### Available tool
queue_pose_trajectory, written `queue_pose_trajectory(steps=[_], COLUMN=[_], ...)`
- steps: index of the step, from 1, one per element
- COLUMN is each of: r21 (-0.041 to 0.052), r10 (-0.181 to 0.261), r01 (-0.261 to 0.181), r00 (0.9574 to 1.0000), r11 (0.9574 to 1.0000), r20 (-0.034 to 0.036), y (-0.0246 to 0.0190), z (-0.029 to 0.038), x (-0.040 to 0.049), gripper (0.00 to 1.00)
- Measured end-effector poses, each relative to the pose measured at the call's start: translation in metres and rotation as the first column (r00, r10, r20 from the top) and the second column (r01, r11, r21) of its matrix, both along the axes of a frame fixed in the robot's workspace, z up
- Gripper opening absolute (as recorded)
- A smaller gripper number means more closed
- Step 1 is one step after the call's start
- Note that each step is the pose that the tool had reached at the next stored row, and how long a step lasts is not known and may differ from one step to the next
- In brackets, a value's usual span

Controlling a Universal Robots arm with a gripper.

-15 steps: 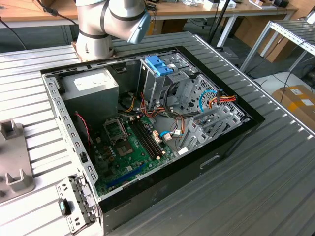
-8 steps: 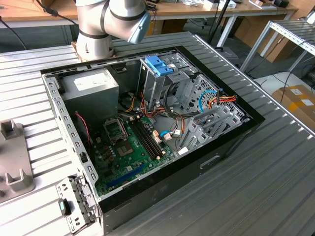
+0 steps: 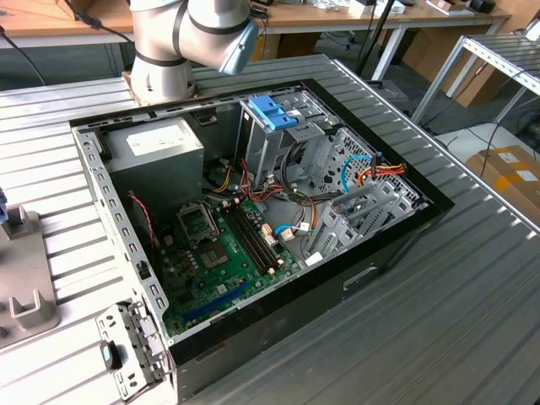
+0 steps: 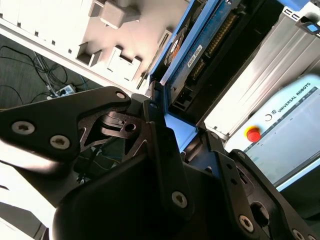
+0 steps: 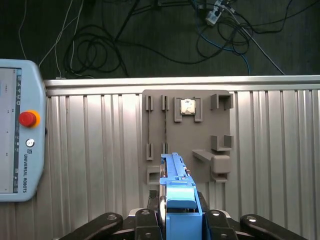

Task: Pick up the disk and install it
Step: 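Pick up the disk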

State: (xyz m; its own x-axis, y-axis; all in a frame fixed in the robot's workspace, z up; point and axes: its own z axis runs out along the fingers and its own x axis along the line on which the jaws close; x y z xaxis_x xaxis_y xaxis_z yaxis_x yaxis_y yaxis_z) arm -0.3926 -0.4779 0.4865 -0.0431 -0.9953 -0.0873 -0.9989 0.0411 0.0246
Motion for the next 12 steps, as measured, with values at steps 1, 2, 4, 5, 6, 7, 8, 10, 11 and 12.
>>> queue_pose_trajectory(steps=[1,2,4,5,6,7,8,10,11,12], r21=[0.0,-0.0001,-0.0001,0.0,-0.0001,-0.0001,0.0,0.0,0.0,0.0], r10=[0.0,0.0,0.0,0.0,0.0,0.0,0.0,0.0,0.0,0.0], r01=[0.0,0.0,0.0,0.0,0.0,0.0,0.0,0.0,0.0,0.0], r00=[1.0,1.0,1.0,1.0,1.0,1.0,1.0,1.0,1.0,1.0], r11=[1.0,1.0,1.0,1.0,1.0,1.0,1.0,1.0,1.0,1.0], r20=[0.0,-0.0001,-0.0001,0.0,-0.0001,0.0,0.0,-0.0001,0.0,-0.0001], y=[-0.0001,-0.0002,-0.0004,-0.0007,-0.0009,-0.0011,-0.0012,-0.0013,-0.0014,-0.0015], z=[-0.0001,-0.0001,-0.0004,-0.0009,-0.0011,-0.0014,-0.0015,-0.0016,-0.0018,-0.0019], x=[0.0007,0.0015,0.0039,0.0087,0.0109,0.0137,0.0148,0.0165,0.0174,0.0189], gripper=[0.37,0.37,0.37,0.37,0.37,0.37,0.37,0.37,0.37,0.37])
